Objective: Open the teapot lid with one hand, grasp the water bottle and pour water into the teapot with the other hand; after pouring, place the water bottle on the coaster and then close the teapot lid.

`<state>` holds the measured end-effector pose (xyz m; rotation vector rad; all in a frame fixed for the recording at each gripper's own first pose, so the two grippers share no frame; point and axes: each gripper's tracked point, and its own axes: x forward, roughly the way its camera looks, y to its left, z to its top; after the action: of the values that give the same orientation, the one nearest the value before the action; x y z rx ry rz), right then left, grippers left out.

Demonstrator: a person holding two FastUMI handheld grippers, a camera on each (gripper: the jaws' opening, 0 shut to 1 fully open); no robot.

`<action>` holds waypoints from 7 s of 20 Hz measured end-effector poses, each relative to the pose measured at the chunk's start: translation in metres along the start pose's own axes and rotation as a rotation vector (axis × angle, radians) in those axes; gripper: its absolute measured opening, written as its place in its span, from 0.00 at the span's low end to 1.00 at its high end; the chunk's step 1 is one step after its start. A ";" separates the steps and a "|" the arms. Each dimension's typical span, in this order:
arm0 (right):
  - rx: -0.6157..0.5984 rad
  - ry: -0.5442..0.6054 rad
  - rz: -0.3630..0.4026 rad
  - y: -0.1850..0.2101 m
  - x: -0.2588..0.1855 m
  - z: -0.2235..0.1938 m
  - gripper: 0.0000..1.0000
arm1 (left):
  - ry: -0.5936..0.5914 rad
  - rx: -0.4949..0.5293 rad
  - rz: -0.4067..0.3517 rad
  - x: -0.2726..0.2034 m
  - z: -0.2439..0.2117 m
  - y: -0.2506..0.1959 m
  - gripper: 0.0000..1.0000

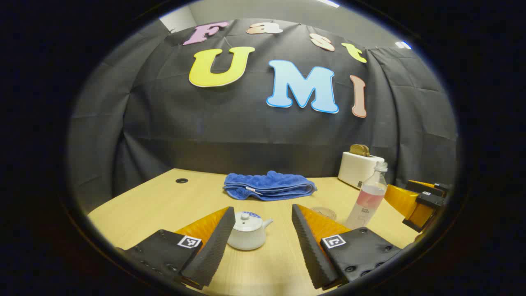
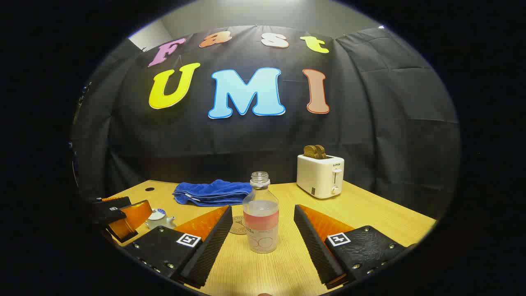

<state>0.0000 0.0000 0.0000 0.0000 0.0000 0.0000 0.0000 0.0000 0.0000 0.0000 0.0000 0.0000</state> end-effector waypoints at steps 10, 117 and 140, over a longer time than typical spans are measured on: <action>-0.004 0.012 0.000 0.002 0.002 -0.005 0.96 | 0.012 -0.008 0.014 0.003 -0.006 0.007 0.89; -1.549 -0.263 -0.175 0.126 0.095 -0.006 0.78 | 0.012 -0.037 0.416 0.032 -0.010 0.277 0.14; -1.780 -0.427 -0.195 0.149 0.101 0.006 0.78 | 0.056 -0.037 0.388 0.036 -0.017 0.267 0.13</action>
<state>0.1009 0.1488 0.0060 -1.7798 -0.4270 -0.1951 0.0364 0.2672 -0.0173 -0.0373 0.0556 0.3881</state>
